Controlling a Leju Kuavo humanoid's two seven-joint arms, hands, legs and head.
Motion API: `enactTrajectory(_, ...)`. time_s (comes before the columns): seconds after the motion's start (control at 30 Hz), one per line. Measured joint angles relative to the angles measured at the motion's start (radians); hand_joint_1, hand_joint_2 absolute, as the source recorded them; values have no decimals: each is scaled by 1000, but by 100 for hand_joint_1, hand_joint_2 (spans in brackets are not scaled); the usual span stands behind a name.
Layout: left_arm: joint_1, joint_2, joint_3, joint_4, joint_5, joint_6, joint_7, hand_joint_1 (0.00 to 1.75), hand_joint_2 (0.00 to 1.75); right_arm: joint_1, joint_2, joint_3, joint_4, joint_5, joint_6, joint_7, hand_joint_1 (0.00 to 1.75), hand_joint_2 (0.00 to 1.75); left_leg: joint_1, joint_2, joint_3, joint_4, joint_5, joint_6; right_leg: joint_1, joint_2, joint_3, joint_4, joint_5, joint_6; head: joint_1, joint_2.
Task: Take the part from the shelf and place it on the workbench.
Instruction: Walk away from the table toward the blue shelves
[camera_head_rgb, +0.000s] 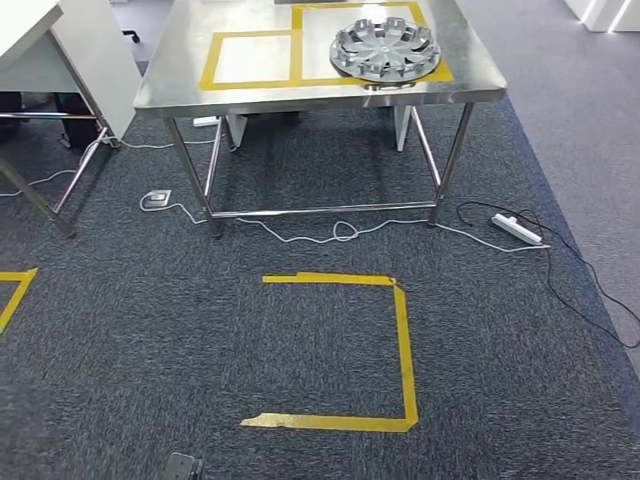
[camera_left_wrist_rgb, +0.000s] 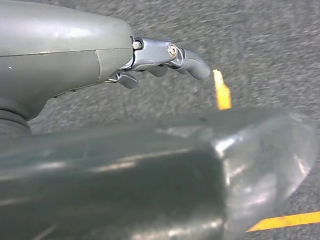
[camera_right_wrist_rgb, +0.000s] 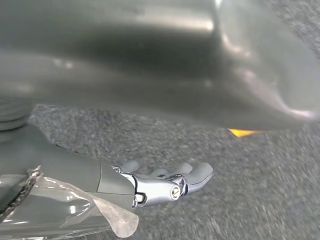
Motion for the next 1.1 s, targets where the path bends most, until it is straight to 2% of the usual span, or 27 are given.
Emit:
enactTrajectory(0.03, 4, -4, 2, -8, -5, -7, -1, 0, 0, -1, -3, -1, 8, 4, -3, -2, 0, 0, 2, 5, 34, -25, 32, -3, -1, -9, -19, 10, 8, 3, 0, 0)
enactTrajectory(0.07, 8, -10, 4, -20, -10, -16, -2, 0, 0, -2, -6, -1, 16, 8, -6, -5, 0, 0, 3, 19, 82, -82, 50, -4, -1, -17, -37, 21, 15, 7, -1, 0)
enactTrajectory(0.13, 13, -20, 10, -48, -21, -34, -2, 0, 0, -3, -12, -1, 32, 14, -11, -11, 0, 0, -1, 58, 182, -227, 31, 3, 0, -36, -62, 41, 26, 18, -1, 0)
enactTrajectory(0.17, 14, -25, 13, -61, -26, -43, -2, 0, 0, -4, -15, -2, 39, 17, -13, -13, 0, 0, -5, 70, 210, -277, 10, 12, 1, -47, -67, 47, 31, 24, -1, 0)
enactTrajectory(0.2, 18, -29, 16, -75, -29, -54, 0, 0, 0, -7, -18, -2, 45, 19, -14, -16, 0, 0, -9, 70, 220, -303, -2, 22, 1, -58, -69, 50, 36, 30, 0, 0)
enactTrajectory(0.23, 23, -34, 20, -87, -32, -65, 2, 0, 0, -10, -22, -2, 51, 22, -15, -18, 0, 0, -9, 61, 217, -310, -1, 33, -1, -66, -70, 50, 40, 37, 0, 0)
enactTrajectory(0.27, 30, -39, 23, -98, -33, -74, 5, 0, 0, -14, -26, -2, 56, 24, -16, -19, 0, 0, -8, 53, 210, -310, 8, 41, -3, -59, -75, 54, 38, 45, 0, 0)
enactTrajectory(0.3, 37, -44, 26, -107, -35, -80, 7, 0, 0, -17, -29, -2, 61, 25, -16, -20, 0, 0, -7, 45, 202, -311, 17, 50, -6, -39, -84, 73, 21, 52, 1, 0)
enactTrajectory(0.33, 41, -48, 27, -115, -36, -84, 8, 0, 0, -18, -32, -2, 66, 26, -16, -21, 0, 0, -6, 36, 193, -312, 28, 56, -8, -13, -101, 112, -10, 59, 1, 0)
enactTrajectory(0.4, 44, -54, 29, -128, -37, -87, 9, 0, 0, -16, -37, -2, 73, 27, -16, -22, 0, 0, -7, 14, 168, -311, 48, 64, -9, 29, -149, 245, -94, 66, 3, 0)
enactTrajectory(0.43, 45, -57, 30, -133, -38, -88, 9, 0, 0, -16, -40, -2, 76, 27, -16, -22, 0, 0, -9, 2, 155, -311, 58, 65, -9, 35, -168, 305, -124, 66, 3, 0)
enactTrajectory(0.47, 47, -58, 31, -136, -38, -88, 9, 0, 0, -15, -42, -2, 80, 27, -16, -22, 0, 0, -11, -10, 144, -310, 67, 65, -9, 38, -172, 335, -136, 65, 2, 0)
enactTrajectory(0.5, 50, -59, 33, -139, -38, -89, 10, 0, 0, -15, -44, -2, 82, 27, -16, -22, 0, 0, -13, -22, 135, -310, 76, 64, -9, 40, -153, 322, -129, 62, 2, 0)
enactTrajectory(0.53, 52, -60, 35, -142, -38, -89, 10, 0, 0, -16, -45, -2, 84, 27, -16, -22, 0, 0, -14, -35, 128, -310, 83, 63, -9, 45, -114, 268, -106, 58, 2, 0)
enactTrajectory(0.6, 53, -63, 38, -148, -38, -90, 10, 0, 0, -16, -49, -2, 87, 28, -16, -22, 0, 0, -17, -59, 116, -307, 95, 58, -9, 89, -12, 109, -58, 45, 2, 0)
enactTrajectory(0.67, 52, -67, 40, -154, -39, -91, 10, 0, 0, -17, -51, -2, 90, 29, -17, -22, 0, 0, -18, -81, 105, -303, 104, 50, -9, 124, 40, 18, -46, 35, 2, 0)
enactTrajectory(0.73, 55, -70, 42, -160, -43, -93, 11, 0, 0, -17, -52, -2, 94, 30, -18, -22, 0, 0, -17, -102, 96, -301, 111, 38, -8, 112, 45, 7, -46, 26, 2, 0)
enactTrajectory(0.77, 59, -72, 43, -164, -46, -94, 12, 0, 0, -18, -53, -3, 95, 30, -18, -22, 0, 0, -16, -103, 91, -296, 109, 33, -9, 99, 47, 5, -42, 21, 2, 0)
enactTrajectory(0.8, 63, -73, 45, -168, -48, -95, 13, 0, 0, -19, -53, -3, 97, 30, -19, -21, 0, 0, -15, -90, 83, -280, 96, 28, -10, 86, 48, 3, -37, 15, 0, 0)
enactTrajectory(0.83, 66, -74, 46, -172, -50, -95, 14, 0, 0, -19, -54, -3, 99, 30, -19, -21, 0, 0, -15, -70, 67, -244, 70, 23, -12, 71, 49, 1, -33, 10, -4, 0)
enactTrajectory(0.9, 68, -77, 47, -180, -52, -96, 15, 0, 0, -16, -55, -4, 102, 31, -20, -20, 0, 0, -10, -25, 16, -119, -8, 12, -11, 39, 44, 1, -29, 6, -10, 0)
enactTrajectory(0.93, 70, -78, 47, -186, -55, -97, 16, 0, 0, -15, -56, -4, 105, 31, -22, -20, 0, 0, -7, -17, -9, -55, -39, 7, -10, 22, 41, 2, -29, 6, -11, 0)
enactTrajectory(0.97, 73, -80, 47, -193, -57, -100, 18, 0, 0, -16, -57, -4, 108, 32, -23, -20, 0, 0, -4, -13, -22, -14, -53, 3, -10, 7, 38, 5, -30, 6, -11, 0)
enactTrajectory(1.0, 79, -82, 47, -202, -61, -106, 22, 0, 0, -17, -58, -4, 111, 33, -25, -19, 0, 0, -2, -9, -18, -10, -46, 1, -9, -8, 35, 8, -30, 7, -11, 0)
enactTrajectory(1.03, 85, -85, 48, -214, -66, -112, 28, 0, 0, -19, -59, -4, 115, 33, -26, -19, 0, 0, -1, -4, 7, -47, -22, 1, -9, -21, 33, 11, -31, 8, -11, 0)
enactTrajectory(1.07, 91, -89, 49, -228, -70, -120, 34, 0, 0, -21, -60, -4, 118, 33, -28, -19, 0, 0, -1, 11, 44, -112, 11, 3, -9, -34, 33, 14, -33, 11, -12, 0)
enactTrajectory(1.1, 96, -93, 49, -244, -74, -129, 41, 0, 0, -23, -61, -4, 121, 34, -30, -19, 0, 0, -5, 38, 83, -183, 36, 7, -6, -45, 33, 17, -36, 15, -12, 0)
